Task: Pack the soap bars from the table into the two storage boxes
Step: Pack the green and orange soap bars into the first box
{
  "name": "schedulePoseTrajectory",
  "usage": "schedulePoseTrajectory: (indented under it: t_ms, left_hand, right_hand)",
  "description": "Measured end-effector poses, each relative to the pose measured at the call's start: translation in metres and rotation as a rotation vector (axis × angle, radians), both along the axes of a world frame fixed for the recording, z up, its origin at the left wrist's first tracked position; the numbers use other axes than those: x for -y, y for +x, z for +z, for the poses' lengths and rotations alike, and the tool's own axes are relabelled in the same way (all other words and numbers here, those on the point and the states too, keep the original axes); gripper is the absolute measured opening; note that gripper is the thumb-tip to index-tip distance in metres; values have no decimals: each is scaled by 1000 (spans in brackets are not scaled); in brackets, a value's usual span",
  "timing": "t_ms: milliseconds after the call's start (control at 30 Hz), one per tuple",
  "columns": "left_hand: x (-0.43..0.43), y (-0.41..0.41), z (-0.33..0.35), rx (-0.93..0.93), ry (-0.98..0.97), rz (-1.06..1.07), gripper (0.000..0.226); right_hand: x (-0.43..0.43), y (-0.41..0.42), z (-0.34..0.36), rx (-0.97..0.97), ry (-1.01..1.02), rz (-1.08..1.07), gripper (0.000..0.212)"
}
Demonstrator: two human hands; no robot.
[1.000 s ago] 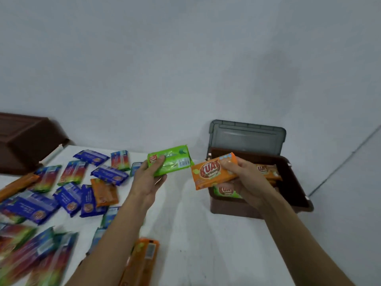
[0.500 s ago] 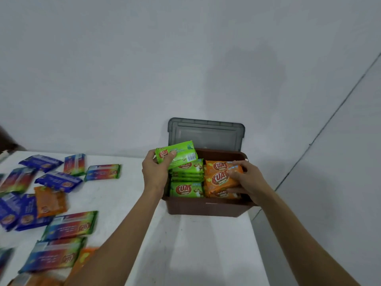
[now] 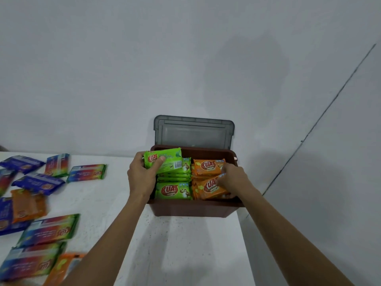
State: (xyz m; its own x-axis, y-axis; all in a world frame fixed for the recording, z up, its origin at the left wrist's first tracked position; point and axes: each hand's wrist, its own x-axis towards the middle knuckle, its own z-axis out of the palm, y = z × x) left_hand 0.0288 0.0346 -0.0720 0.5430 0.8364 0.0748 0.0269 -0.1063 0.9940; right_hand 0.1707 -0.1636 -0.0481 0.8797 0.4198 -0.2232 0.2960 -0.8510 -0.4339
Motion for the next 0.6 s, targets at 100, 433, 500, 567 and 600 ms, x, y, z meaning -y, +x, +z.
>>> schedulePoseTrajectory:
  t_ms: [100, 433, 500, 567, 600]
  left_hand:
    - [3, 0, 1, -20, 37, -16, 27]
    - [5, -4, 2, 51, -21, -97, 29]
    - [6, -4, 3, 60, -33, -121, 27]
    - [6, -4, 3, 74, -48, -148, 26]
    - [6, -5, 3, 77, -51, -158, 26]
  right_hand:
    - [-1, 1, -6, 43, -107, 59, 47]
    - [-11, -26, -5, 421, -176, 115, 29]
    - [-20, -31, 2, 390, 52, 121, 21]
    - [-31, -33, 5, 172, 344, 124, 17]
    - [-35, -34, 6, 50, 475, 95, 17]
